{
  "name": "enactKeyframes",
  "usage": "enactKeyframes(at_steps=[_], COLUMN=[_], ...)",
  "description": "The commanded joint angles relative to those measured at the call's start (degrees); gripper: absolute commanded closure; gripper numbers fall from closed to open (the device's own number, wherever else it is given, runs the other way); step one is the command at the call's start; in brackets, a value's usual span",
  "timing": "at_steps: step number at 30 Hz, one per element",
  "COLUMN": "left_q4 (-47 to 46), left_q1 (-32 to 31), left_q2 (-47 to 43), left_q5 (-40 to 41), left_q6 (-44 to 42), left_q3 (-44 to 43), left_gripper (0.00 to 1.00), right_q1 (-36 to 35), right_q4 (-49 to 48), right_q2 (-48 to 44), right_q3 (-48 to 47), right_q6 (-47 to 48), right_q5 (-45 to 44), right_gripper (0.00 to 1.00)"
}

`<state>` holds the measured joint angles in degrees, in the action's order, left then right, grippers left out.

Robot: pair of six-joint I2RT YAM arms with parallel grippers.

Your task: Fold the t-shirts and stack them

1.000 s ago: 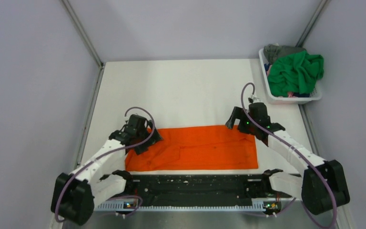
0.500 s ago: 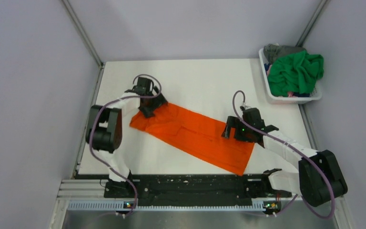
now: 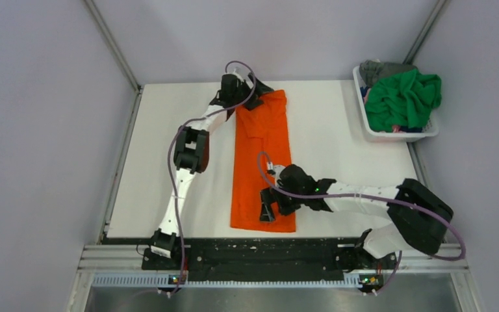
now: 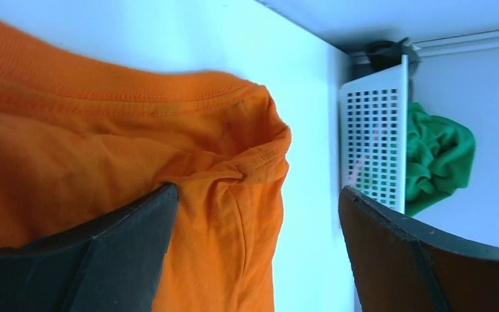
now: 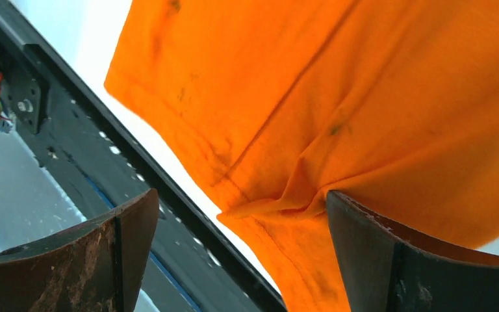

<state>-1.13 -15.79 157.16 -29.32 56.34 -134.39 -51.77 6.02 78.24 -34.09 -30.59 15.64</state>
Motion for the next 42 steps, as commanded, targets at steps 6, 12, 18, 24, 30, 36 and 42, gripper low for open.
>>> enactKeyframes(at_steps=[6,12,18,24,30,36,42], left_q4=[-9.6,-6.8,-3.7,14.7,12.7,21.2,25.1], left_q1=[-1.6,-1.3,-1.3,-1.6,-3.0,-7.8,-10.4], left_q2=[2.6,-8.6,-29.5,-56.8,-85.0,-106.6,-118.5], left_q5=[3.8,1.5,1.7,13.8,18.9,19.9,17.6], left_q6=[4.4,0.5,-4.7,-13.6,-10.1,-3.2,1.9], left_q3=[-2.5,0.2,18.3,43.1,85.3,108.5,118.2], left_gripper=[0.01,0.01,0.01,0.01,0.01,0.03,0.12], right_q1=[-4.4,-4.5,-4.3,-4.3,-4.3,-4.4,-4.4], right_q4=[4.3,3.8,6.2,7.8,5.9,3.0,-0.1], right_q2=[7.9,-4.2,-18.2,-26.4,-25.8,-20.4,-14.8], right_q3=[-13.4,-11.2,-2.1,6.9,10.9,11.7,11.1], right_q6=[5.4,5.4,-1.9,-9.1,-13.8,-13.8,-14.3], right_q5=[-2.2,-8.3,-11.7,-8.6,-4.3,-4.0,-3.9], right_gripper=[0.02,0.01,0.01,0.02,0.09,0.22,0.39])
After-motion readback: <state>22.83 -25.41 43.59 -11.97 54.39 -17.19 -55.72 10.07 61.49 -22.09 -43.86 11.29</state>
